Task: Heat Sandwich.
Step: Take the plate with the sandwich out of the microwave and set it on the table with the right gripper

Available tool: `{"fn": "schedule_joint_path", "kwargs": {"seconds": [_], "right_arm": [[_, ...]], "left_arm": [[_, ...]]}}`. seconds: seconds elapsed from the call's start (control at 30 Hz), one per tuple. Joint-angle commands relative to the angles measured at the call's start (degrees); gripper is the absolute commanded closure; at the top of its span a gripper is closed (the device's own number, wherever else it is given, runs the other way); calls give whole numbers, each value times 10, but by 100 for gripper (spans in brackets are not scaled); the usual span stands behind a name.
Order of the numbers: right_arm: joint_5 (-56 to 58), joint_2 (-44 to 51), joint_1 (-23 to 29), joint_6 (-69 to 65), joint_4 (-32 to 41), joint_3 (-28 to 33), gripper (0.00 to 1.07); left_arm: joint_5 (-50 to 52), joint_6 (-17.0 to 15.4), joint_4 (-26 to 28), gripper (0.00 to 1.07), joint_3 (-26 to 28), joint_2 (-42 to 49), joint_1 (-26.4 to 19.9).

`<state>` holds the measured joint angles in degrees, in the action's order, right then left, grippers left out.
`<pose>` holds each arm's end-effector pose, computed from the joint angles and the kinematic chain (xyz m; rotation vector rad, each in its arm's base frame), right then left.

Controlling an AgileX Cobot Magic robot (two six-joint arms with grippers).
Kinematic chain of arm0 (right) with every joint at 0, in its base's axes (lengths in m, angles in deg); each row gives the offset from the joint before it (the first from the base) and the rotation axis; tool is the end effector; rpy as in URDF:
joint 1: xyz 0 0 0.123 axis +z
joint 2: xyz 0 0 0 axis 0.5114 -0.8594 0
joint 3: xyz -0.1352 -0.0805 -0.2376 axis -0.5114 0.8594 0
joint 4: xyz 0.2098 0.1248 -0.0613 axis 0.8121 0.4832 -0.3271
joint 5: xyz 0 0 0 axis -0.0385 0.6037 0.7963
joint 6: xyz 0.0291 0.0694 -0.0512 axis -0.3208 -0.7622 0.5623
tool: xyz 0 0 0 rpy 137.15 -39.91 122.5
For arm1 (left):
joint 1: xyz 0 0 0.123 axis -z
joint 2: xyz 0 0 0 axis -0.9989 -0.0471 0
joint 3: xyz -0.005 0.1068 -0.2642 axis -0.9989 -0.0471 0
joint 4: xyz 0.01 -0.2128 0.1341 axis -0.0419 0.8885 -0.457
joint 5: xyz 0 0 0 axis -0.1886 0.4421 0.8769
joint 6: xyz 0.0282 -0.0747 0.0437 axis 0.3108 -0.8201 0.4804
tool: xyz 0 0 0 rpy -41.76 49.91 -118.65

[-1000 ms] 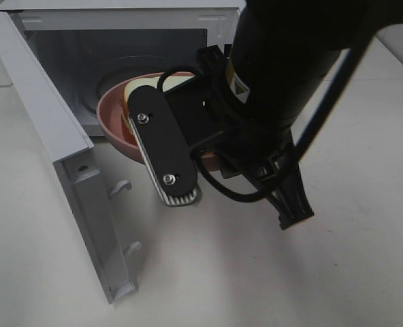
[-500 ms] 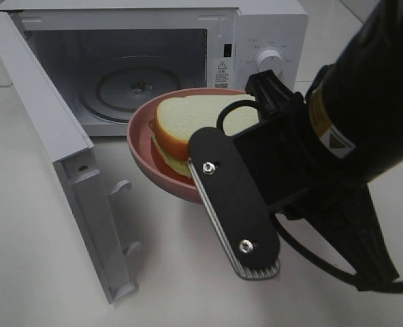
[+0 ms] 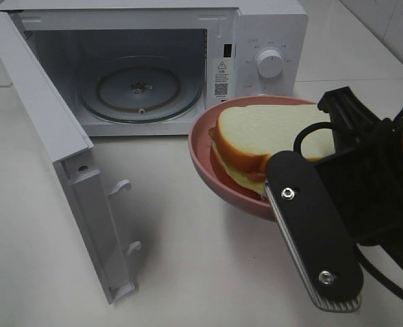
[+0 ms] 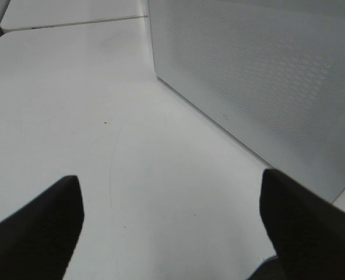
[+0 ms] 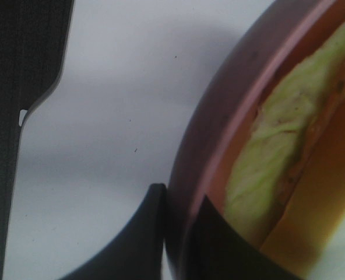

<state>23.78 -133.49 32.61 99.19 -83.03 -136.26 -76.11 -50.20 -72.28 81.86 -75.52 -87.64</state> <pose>0.1232 0.1700 0.2704 -2.2104 1.6524 -0.4657 -0.0046 -0.0111 0.2771 0.1653 2.0203 -0.0612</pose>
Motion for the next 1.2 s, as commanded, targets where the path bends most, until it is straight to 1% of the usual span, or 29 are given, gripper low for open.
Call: {"fn": "schedule_joint_path", "kwargs": {"seconds": [0.03,0.1,0.2,0.23,0.3,0.33,0.4,0.43,0.47,0.5,0.53,0.57,0.6,0.63,0.67,0.7,0.77,0.8,0.83,0.9,0.93,1.03,1.1,1.13,1.2], "right_arm": [[10,7,1,-35,-23,1,107],[14,7,-1,-76,-25,1,107],[15,7,-2,-100,-25,1,107],[16,7,-9,-111,-23,1,107],[17,3,-46,-142,-21,1,107],[17,3,-46,-142,-21,1,107],[20,-2,-77,-157,-21,-1,107],[19,-3,-103,-166,-22,-1,107],[18,-3,-115,-170,-23,-1,107],[18,-3,-115,-170,-23,-1,107],[15,-3,-128,-174,-23,-1,107],[13,-3,-158,-189,-23,-1,107],[13,-3,-173,-197,-23,-1,107],[13,-3,-173,-197,-23,-1,107],[12,-6,-184,-205,-23,-1,107],[14,-14,-213,-226,-23,-1,107],[13,-23,-239,-241,-23,-1,107],[13,-23,-239,-241,-23,-1,107],[13,-36,-262,-256,-25,-1,107],[13,-51,-288,-272,-24,-7,107],[13,-51,-288,-272,-24,-7,107],[13,-82,-336,-312,-23,-34,107],[13,-89,-346,-327,-22,-41,107],[13,-109,-368,-350,-22,-55,107],[13,-129,-387,-365,-22,-70,107]], "left_arm": [[5,-1,1,30,-1,10,3],[5,-1,1,30,-1,10,3],[5,-1,1,30,-1,10,3],[5,-1,1,30,-1,10,3],[5,-1,1,30,-1,10,3],[5,-1,1,30,-1,10,3],[5,-1,1,30,-1,10,3],[5,-1,1,30,-1,10,3],[5,-1,1,30,-1,10,3],[5,-1,1,30,-1,10,3],[5,-1,1,30,-1,10,3],[5,-1,1,30,-1,10,3],[5,-1,1,30,-1,10,3],[5,-1,1,30,-1,10,3],[5,-1,1,30,-1,10,3],[5,-1,1,30,-1,10,3],[5,-1,1,30,-1,10,3],[5,-1,1,30,-1,10,3],[5,-1,1,30,-1,10,3],[5,-1,1,30,-1,10,3],[5,-1,1,30,-1,10,3],[5,-1,1,30,-1,10,3],[5,-1,1,30,-1,10,3],[5,-1,1,30,-1,10,3],[5,-1,1,30,-1,10,3]]}}
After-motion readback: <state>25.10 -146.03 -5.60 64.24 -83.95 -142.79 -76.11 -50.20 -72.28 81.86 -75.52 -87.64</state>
